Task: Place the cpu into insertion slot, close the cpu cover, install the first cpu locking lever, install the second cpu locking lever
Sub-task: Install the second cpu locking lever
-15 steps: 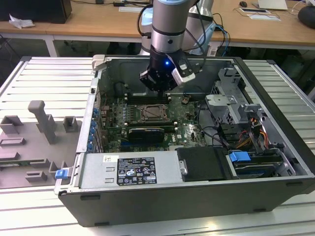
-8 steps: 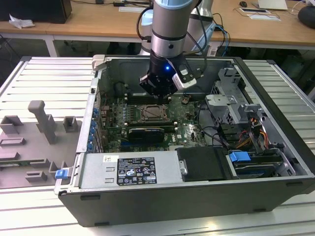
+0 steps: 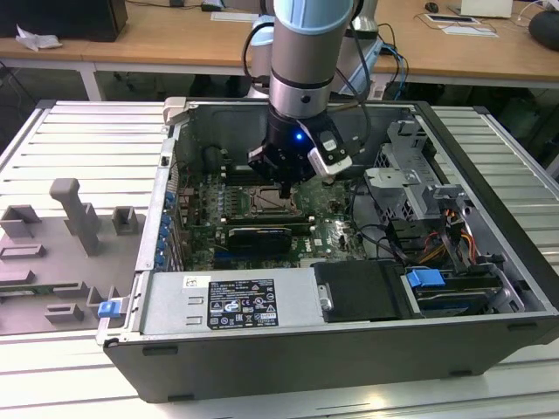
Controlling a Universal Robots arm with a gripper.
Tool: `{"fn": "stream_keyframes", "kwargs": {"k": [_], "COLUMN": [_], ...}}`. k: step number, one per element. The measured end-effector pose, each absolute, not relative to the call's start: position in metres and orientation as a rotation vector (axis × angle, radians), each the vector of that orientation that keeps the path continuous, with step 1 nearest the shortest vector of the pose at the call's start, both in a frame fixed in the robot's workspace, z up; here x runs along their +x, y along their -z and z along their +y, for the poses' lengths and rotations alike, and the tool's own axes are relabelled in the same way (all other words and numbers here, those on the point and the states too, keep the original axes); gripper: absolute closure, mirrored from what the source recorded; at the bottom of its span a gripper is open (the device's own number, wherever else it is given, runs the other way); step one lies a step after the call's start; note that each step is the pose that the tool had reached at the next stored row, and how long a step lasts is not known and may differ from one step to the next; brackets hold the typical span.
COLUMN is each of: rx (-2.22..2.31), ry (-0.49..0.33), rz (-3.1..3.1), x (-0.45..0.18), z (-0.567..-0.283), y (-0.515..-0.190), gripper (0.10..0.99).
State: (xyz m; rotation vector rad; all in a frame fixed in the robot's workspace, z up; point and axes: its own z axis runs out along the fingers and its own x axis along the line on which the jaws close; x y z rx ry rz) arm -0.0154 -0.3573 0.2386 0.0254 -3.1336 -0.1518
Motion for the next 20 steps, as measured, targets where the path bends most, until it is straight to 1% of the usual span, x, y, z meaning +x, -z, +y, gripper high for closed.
{"fn": "stream_keyframes", "kwargs": {"k": [2, 7, 15, 20], "rx": [0.025, 0.026, 0.035, 0.035], "ry": [0.171, 0.177, 0.181, 0.216], "rz": [-3.133, -3.133, -3.132, -3.13], "x": [-0.016, -0.018, -0.054, -0.063], "z": [-0.362, -0.371, -0.374, -0.379], "y": [-0.238, -0.238, -0.234, -0.229], "gripper": [0.98, 0.98, 0.98, 0.98]}}
